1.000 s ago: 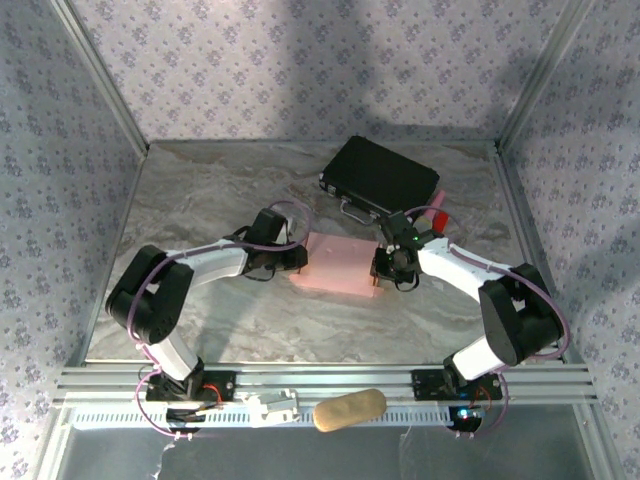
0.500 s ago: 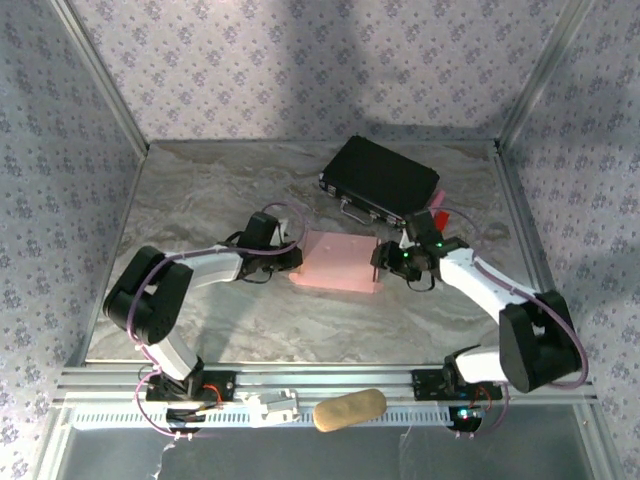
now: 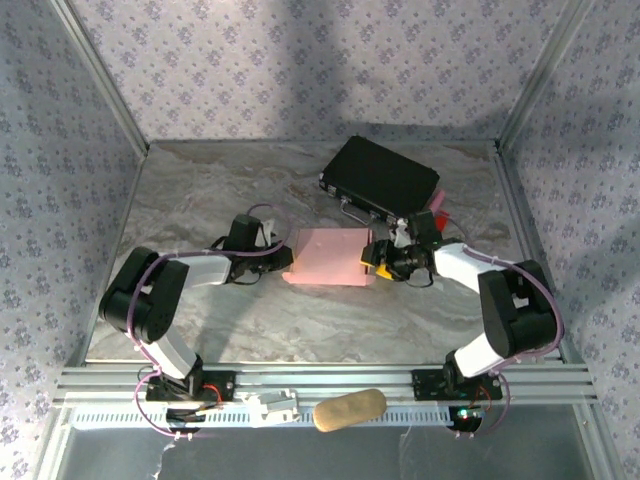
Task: Fold the paper box
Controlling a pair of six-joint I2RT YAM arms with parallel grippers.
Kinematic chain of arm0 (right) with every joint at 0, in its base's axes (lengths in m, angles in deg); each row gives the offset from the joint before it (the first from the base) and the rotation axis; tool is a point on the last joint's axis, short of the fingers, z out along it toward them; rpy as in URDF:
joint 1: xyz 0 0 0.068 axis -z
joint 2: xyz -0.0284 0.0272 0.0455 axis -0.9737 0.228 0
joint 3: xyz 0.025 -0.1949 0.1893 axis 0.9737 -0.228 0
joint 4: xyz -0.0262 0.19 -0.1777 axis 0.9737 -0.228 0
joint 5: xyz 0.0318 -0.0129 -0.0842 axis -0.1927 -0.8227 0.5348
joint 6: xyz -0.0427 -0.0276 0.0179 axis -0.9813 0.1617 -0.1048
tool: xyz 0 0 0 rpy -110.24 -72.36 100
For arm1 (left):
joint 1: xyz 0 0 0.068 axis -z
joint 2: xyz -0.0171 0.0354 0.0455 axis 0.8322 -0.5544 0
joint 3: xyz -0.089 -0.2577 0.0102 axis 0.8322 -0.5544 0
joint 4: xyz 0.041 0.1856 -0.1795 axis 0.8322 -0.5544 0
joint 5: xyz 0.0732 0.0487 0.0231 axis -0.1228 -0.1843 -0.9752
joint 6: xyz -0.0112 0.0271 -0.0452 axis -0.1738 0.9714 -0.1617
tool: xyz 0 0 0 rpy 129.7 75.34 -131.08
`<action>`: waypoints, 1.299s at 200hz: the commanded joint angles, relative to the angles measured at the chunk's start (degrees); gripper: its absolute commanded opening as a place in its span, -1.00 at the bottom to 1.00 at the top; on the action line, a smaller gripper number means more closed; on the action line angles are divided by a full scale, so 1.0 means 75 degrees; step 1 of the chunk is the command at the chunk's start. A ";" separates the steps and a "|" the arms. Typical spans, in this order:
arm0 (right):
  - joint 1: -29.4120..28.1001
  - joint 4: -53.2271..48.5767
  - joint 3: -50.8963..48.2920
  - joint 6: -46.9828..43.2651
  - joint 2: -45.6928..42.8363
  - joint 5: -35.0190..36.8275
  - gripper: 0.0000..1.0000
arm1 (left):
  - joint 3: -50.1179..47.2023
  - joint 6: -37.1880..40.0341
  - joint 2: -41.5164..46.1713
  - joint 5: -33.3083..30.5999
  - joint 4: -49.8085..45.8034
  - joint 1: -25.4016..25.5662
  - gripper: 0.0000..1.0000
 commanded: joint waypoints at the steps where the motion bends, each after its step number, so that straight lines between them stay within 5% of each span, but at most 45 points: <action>1: 0.0050 0.0319 0.0012 -0.0040 0.0112 -0.0420 0.33 | -0.0375 0.0027 -0.0378 -0.0380 -0.0643 -0.0178 -0.96; 74: -0.0479 0.2818 0.0086 0.1426 0.1303 -0.1152 0.21 | -0.0352 -0.0168 -0.0306 -0.0285 -0.0461 -0.0204 -0.88; 94: -0.0426 0.2990 0.0082 0.1881 0.1431 -0.1146 0.04 | -0.0396 -0.0480 0.0170 -0.0226 -0.0387 -0.0262 -0.55; 111: -0.0325 0.2968 0.0116 0.2473 0.1536 -0.1316 -0.13 | -0.0528 -0.0951 0.0859 -0.0318 -0.0336 -0.0385 -0.09; 138: -0.0248 0.3551 -0.0039 0.3957 0.1527 -0.1676 -0.21 | -0.0826 -0.2414 0.1571 -0.0135 0.0280 -0.0848 0.45; 195: -0.0244 0.2780 -0.0043 0.6580 0.1164 -0.2025 -0.20 | -0.0198 -0.5354 0.1621 0.0019 -0.0145 -0.0704 0.50; 211: -0.0244 0.2831 -0.0066 0.7132 0.1094 -0.2133 -0.20 | 0.0422 -0.4087 0.2316 -0.0812 -0.1589 -0.0391 0.48; 229: -0.0138 0.1755 0.0272 0.6830 0.0921 -0.2113 -0.19 | 0.1357 -0.1150 0.3244 -0.2583 -0.3958 0.0229 0.48; 260: 0.0124 -0.0148 0.1001 0.5757 0.1048 -0.2381 -0.22 | 0.1084 0.3372 0.4715 -0.3231 -0.4271 0.1536 0.44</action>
